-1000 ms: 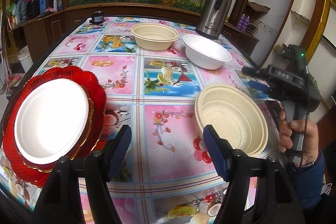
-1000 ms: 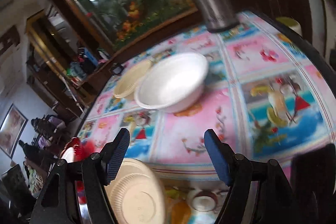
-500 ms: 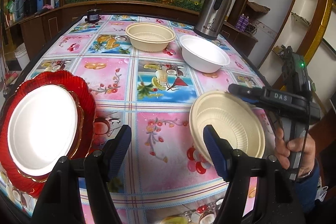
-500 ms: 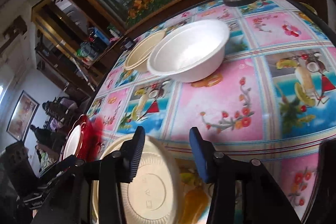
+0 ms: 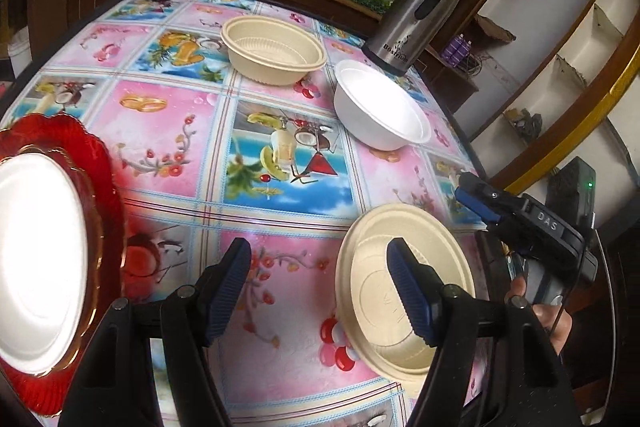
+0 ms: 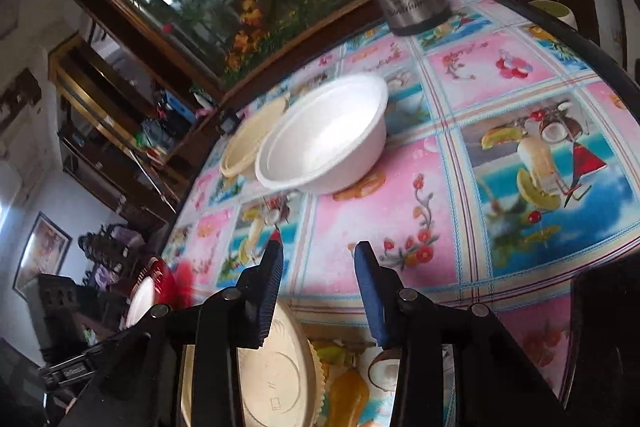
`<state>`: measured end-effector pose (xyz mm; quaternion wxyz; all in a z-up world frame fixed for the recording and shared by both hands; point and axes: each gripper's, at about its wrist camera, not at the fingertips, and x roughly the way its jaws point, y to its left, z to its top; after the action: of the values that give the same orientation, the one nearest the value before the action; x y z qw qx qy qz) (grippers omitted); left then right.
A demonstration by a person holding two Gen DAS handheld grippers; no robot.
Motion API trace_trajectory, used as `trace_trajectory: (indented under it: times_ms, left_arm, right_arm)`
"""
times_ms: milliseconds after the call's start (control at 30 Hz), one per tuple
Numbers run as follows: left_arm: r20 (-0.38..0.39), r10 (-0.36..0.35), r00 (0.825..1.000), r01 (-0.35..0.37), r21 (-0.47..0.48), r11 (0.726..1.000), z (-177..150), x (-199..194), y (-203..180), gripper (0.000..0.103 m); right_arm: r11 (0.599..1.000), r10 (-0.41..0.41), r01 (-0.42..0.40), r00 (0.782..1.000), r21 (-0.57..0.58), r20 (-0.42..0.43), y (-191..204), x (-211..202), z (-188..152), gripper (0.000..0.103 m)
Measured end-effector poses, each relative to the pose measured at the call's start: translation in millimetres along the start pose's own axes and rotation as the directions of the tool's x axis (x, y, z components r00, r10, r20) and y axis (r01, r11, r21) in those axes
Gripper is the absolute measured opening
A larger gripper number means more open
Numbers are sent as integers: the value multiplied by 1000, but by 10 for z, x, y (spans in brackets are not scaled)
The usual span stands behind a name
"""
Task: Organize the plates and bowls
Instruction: 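Lift the beige pulp bowl with the right gripper, then carry the beige pulp bowl with the right gripper over the plate stack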
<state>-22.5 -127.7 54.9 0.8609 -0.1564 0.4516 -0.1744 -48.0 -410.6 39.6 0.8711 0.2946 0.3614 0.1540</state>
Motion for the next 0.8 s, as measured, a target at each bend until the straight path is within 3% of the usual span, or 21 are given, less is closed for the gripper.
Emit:
trace_trajectory:
  times_ms: [67,167,333,533,567,633,667,800]
  left_arm:
    - [-19,-4,1000,5,17,1000,-34,42,-35,52]
    - [-43,-19,999,20,41,999,-102,85,-104,50]
    - [-57,16,998,-9,118,993,-217,157,-258,50]
    - [-56,92,994,-79,204,976,-350,300,-366,50]
    - [-56,99,994,-85,216,973,-370,322,-383,44]
    - [-52,110,993,-94,246,965,-412,352,-436,27]
    - [-50,112,992,-95,257,962,-424,355,-457,25]
    - [37,210,977,-210,346,914,-473,250,-602,25]
  right_arm:
    - [1000,15,-15,1000,-10,-20,5,17,-5,41]
    - [997,65,-67,995,-36,-71,80,68,-53,41]
    - [991,86,-96,991,-94,-105,203,-71,-209,41]
    - [978,-27,-1,991,-207,-128,300,-259,-507,41]
    - [978,-38,8,990,-208,-139,280,-264,-545,40]
    - [973,-61,20,984,-232,-170,280,-228,-625,24]
    - [970,-79,33,980,-242,-183,282,-190,-668,18]
    - [964,-104,56,979,-259,-177,359,-161,-758,15]
